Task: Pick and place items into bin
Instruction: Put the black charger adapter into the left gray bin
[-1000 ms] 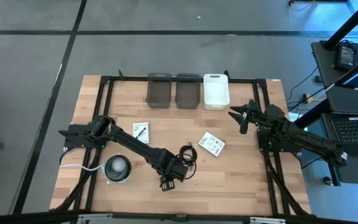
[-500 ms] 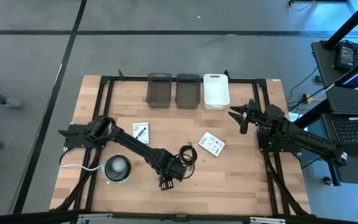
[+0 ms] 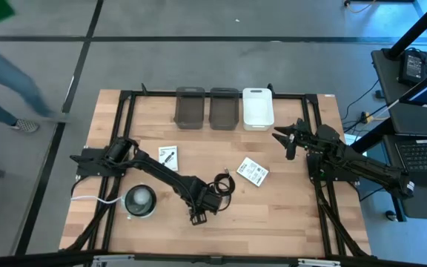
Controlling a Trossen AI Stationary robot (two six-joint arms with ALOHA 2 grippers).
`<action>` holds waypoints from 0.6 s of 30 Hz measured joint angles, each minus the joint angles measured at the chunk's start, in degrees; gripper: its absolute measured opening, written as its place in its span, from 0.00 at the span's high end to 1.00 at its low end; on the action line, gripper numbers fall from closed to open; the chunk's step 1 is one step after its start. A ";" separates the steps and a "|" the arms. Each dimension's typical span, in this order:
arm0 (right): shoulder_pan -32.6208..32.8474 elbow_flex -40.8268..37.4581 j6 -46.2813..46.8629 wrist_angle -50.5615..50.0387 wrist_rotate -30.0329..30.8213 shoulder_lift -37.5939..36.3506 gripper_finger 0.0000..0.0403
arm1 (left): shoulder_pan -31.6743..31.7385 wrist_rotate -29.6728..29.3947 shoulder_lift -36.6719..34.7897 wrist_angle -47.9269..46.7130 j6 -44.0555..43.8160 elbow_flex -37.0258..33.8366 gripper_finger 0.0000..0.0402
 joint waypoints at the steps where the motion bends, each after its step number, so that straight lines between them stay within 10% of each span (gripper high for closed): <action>1: -0.01 0.00 0.00 0.00 0.00 0.00 0.58 | -0.01 0.00 0.00 -0.01 0.00 0.00 0.51; 18: 0.00 0.00 -0.02 0.01 0.00 0.00 0.58 | -0.02 -0.13 0.00 0.01 0.00 0.00 0.53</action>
